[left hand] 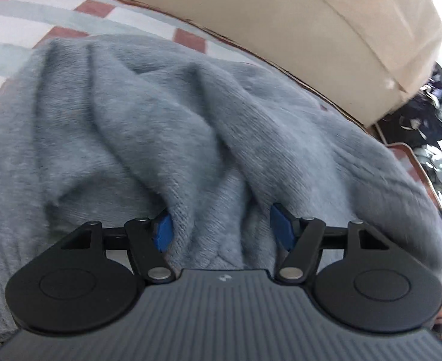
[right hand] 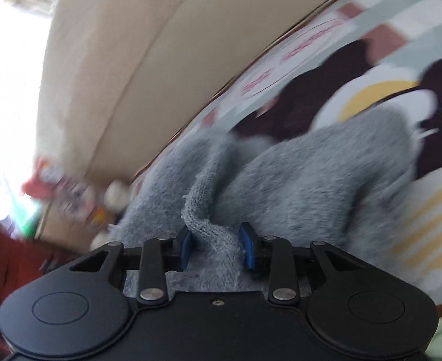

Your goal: Fold clothes

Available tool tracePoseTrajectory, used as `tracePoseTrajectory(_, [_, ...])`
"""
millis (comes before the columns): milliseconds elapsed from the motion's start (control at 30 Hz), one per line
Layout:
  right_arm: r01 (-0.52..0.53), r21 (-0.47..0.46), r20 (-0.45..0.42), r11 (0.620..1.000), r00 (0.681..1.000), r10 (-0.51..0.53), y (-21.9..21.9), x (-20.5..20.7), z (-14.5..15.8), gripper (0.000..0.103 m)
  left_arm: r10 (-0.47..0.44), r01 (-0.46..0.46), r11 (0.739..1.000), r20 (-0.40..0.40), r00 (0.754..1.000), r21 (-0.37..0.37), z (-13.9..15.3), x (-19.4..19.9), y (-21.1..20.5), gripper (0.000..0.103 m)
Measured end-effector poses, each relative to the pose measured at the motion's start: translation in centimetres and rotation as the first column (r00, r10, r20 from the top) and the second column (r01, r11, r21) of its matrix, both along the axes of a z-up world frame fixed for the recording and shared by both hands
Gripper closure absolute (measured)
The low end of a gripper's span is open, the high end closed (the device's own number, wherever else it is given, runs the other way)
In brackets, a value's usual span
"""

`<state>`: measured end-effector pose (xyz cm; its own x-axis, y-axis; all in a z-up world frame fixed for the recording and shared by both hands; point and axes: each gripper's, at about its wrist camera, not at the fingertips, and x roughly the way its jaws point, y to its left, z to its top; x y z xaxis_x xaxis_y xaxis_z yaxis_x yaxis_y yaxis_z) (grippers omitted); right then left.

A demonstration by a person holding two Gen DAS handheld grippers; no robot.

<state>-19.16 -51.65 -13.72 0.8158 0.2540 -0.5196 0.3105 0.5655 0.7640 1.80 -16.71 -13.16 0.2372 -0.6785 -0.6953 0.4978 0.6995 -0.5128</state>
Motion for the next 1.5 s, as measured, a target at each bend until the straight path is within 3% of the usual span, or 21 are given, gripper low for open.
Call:
tracePoseTrajectory(167, [0.014,-0.139,-0.025,0.99,1.0,-0.018,0.9,-0.4,1.1,0.068,0.052,-0.058,0.992,0.054,0.997,0.114,-0.2,-0.2,-0.9,0.036])
tracePoseTrajectory(233, [-0.004,-0.147,-0.012,0.989,1.0,0.002,1.2,-0.2,1.0,0.067,0.132,-0.132,0.981,0.012,0.991,0.141,-1.1,0.5,-1.0,0.034])
tracePoseTrajectory(300, [-0.022,-0.15,0.001,0.988,1.0,0.022,1.3,0.0,0.9,0.062,0.159,-0.153,0.982,-0.048,0.986,0.11,-2.0,1.0,-1.1,0.028])
tracePoseTrajectory(433, [-0.055,0.008,0.055,0.998,0.997,0.055,-0.6,0.3,-1.0,0.055,0.171,-0.161,0.981,-0.091,0.981,0.104,-2.7,1.3,-2.4,0.012])
tracePoseTrajectory(467, [-0.052,0.068,0.069,0.996,0.997,0.048,-1.2,0.2,-1.7,0.055,0.162,-0.151,0.982,-0.082,0.983,0.117,-2.7,1.3,-2.7,0.013])
tracePoseTrajectory(500, [-0.05,0.128,0.082,0.991,0.996,0.04,-1.7,0.0,-2.3,0.055,0.151,-0.142,0.982,-0.07,0.986,0.124,-2.7,1.2,-3.0,0.015])
tracePoseTrajectory(533, [-0.049,0.18,0.093,0.982,0.995,0.032,-2.2,-0.1,-2.9,0.055,0.135,-0.129,0.985,-0.052,0.989,0.113,-2.4,1.0,-3.0,0.039])
tracePoseTrajectory(567, [-0.048,0.189,0.097,0.981,0.995,0.03,-2.3,-0.2,-2.9,0.055,0.121,-0.117,0.988,-0.034,0.992,0.101,-1.9,0.8,-2.9,0.072])
tracePoseTrajectory(633, [-0.047,0.206,0.106,0.978,0.994,0.025,-2.5,-0.5,-2.8,0.054,0.124,-0.125,0.985,0.013,0.992,0.116,-0.4,0.3,-2.7,0.081])
tracePoseTrajectory(733, [-0.045,0.231,0.118,0.972,0.993,0.018,-2.8,-0.8,-2.8,0.054,0.167,-0.197,0.966,0.18,0.97,0.166,3.1,-1.2,-2.3,0.084])
tracePoseTrajectory(800, [-0.042,0.245,0.126,0.969,0.992,0.012,-3.0,-1.1,-2.8,0.053,0.169,-0.243,0.952,0.343,0.924,0.186,6.2,-2.3,-2.1,0.085])
tracePoseTrajectory(900, [-0.003,0.217,0.137,0.976,0.99,-0.027,-3.7,-1.6,-2.0,0.052,0.255,-0.346,0.93,0.463,0.849,0.123,10.7,-2.4,0.3,0.085])
tracePoseTrajectory(1033, [0.051,0.155,0.117,0.987,0.991,-0.07,-3.9,-1.7,-1.2,0.051,0.411,-0.546,0.837,0.613,0.675,0.04,15.6,-0.6,4.7,0.085])
tracePoseTrajectory(1100, [0.031,0.086,0.097,0.996,0.994,-0.04,-3.6,-1.0,-0.3,0.053,0.491,-0.622,0.783,0.612,0.621,0.002,17.2,1.1,7.9,0.085])
tracePoseTrajectory(1233, [-0.102,-0.087,0.086,0.991,0.99,0.11,-2.5,0.9,3.3,0.053,0.604,-0.728,0.684,0.588,0.537,-0.038,18.6,2.4,13.6,0.085])
tracePoseTrajectory(1333, [-0.143,-0.156,0.077,0.977,0.985,0.157,-2.3,2.5,5.4,0.051,0.715,-0.802,0.594,0.492,0.496,-0.055,15.7,2.3,17.9,0.085])
tracePoseTrajectory(1367, [-0.151,-0.174,0.073,0.973,0.983,0.166,-2.3,3.0,6.0,0.051,0.743,-0.825,0.564,0.445,0.499,-0.018,13.7,2.8,19.2,0.085])
tracePoseTrajectory(1433, [-0.167,-0.209,0.065,0.963,0.981,0.184,-2.3,4.1,7.2,0.05,0.783,-0.843,0.528,0.324,0.532,0.107,9.3,3.7,21.5,0.084])
tracePoseTrajectory(1500, [-0.193,-0.241,0.024,0.951,0.979,0.204,-2.2,5.9,7.9,0.049,0.833,-0.834,0.502,0.133,0.538,0.228,4.2,4.4,24.0,0.084])
